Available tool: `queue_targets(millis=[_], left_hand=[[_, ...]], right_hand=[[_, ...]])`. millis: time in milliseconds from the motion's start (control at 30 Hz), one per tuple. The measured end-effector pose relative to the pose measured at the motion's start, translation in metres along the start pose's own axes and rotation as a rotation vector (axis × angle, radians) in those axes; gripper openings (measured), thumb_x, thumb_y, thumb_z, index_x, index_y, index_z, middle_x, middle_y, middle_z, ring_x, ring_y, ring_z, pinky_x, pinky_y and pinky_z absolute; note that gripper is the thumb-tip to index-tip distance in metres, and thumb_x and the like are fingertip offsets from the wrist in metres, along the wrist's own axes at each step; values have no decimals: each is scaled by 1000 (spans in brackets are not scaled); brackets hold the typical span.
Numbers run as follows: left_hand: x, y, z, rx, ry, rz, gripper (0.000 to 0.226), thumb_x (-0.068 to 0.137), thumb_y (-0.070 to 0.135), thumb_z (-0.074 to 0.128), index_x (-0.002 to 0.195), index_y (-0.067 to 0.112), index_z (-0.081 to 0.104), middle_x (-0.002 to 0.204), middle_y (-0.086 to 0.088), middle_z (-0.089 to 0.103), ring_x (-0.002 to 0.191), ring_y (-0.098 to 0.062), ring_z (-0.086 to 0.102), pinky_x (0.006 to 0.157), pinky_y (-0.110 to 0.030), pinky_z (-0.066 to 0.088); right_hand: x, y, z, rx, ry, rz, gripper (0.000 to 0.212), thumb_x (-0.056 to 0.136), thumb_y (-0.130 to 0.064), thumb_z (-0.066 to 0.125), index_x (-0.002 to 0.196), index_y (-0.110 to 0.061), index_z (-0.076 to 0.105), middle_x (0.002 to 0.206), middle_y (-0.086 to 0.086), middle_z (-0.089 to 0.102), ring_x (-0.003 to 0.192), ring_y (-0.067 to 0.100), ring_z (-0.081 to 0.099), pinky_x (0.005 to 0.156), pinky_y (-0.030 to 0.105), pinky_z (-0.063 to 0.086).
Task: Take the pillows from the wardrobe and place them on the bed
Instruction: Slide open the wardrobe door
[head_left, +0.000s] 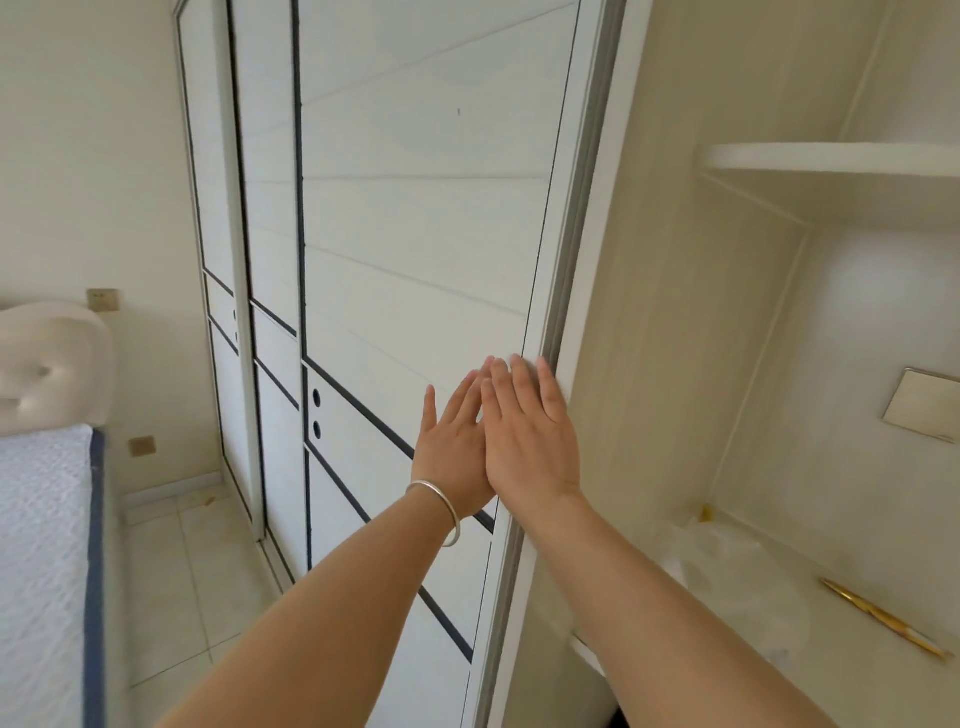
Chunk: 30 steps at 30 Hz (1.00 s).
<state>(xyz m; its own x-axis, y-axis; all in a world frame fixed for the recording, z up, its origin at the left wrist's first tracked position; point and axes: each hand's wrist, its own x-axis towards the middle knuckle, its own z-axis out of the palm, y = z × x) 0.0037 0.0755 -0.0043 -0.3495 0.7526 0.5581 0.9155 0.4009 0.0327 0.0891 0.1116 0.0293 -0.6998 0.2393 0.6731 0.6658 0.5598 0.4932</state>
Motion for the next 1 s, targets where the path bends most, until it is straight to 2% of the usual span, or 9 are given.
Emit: queue_targets(millis=[133, 200, 333, 400, 533, 667, 733, 833, 1000], left_hand=[[5, -13, 6, 2, -16, -43, 74, 95, 40, 34, 133, 26, -28, 159, 2, -17, 145, -14, -17, 118, -50, -2], [8, -20, 9, -10, -32, -71, 75, 95, 41, 35, 135, 26, -27, 159, 2, -16, 145, -15, -16, 118, -49, -1], [17, -37, 17, -14, -36, -91, 74, 95, 45, 35, 148, 26, -14, 160, 1, -15, 145, -18, -15, 118, -51, 0], [24, -49, 23, -13, -28, -91, 74, 95, 48, 34, 148, 28, -12, 160, 1, -15, 146, -19, -15, 118, -51, 0], [43, -82, 43, 14, 17, -84, 77, 94, 56, 33, 147, 30, -16, 159, 1, -18, 145, -19, -16, 118, -51, -3], [65, -121, 57, 15, 31, -57, 79, 93, 55, 35, 146, 31, -19, 159, -1, -19, 145, -19, -17, 118, -50, -3], [75, -140, 63, 8, 40, -43, 78, 94, 53, 34, 146, 31, -20, 159, -2, -19, 145, -20, -17, 118, -51, 1], [90, -173, 71, -27, 39, -34, 76, 96, 51, 28, 139, 32, -31, 158, -2, -22, 145, -20, -17, 119, -50, 1], [115, -228, 80, -61, 30, 15, 79, 97, 44, 32, 135, 29, -36, 158, -6, -20, 146, -22, -14, 119, -47, -1]], right_hand=[[10, -11, -1, 74, -52, -20, 56, 98, -23, 22, 148, -1, 9, 159, 15, 7, 146, 31, 0, 107, 49, -25], [15, -18, 4, 136, -78, -21, 57, 100, -20, 24, 148, -2, -1, 159, 16, -8, 145, 32, -11, 110, 48, -17], [31, -35, 28, 257, 55, 76, 67, 96, -22, 40, 148, -6, 0, 158, 13, -9, 143, 29, -12, 115, 44, 2], [41, -46, 44, 295, 99, 115, 68, 96, -22, 35, 146, -4, -6, 153, 14, -16, 140, 30, -15, 116, 43, 7], [62, -73, 68, 438, 205, 178, 60, 93, -17, 8, 144, -2, -18, 158, 14, -8, 146, 28, -2, 118, 41, 18], [94, -97, 91, 742, 361, 234, 58, 94, -11, 34, 147, -3, 12, 150, 10, 17, 140, 24, 18, 119, 28, 11], [108, -110, 103, 858, 410, 286, 58, 90, -11, 46, 143, -3, 23, 147, 7, 22, 136, 23, 24, 117, 23, 9], [130, -137, 119, 968, 419, 417, 69, 89, -8, 58, 144, -7, 17, 149, 7, 16, 137, 22, 24, 113, 33, 28], [178, -183, 134, 1224, 286, 666, 65, 96, -22, 44, 150, -12, 10, 153, 9, 19, 137, 23, 32, 104, 42, 42]])
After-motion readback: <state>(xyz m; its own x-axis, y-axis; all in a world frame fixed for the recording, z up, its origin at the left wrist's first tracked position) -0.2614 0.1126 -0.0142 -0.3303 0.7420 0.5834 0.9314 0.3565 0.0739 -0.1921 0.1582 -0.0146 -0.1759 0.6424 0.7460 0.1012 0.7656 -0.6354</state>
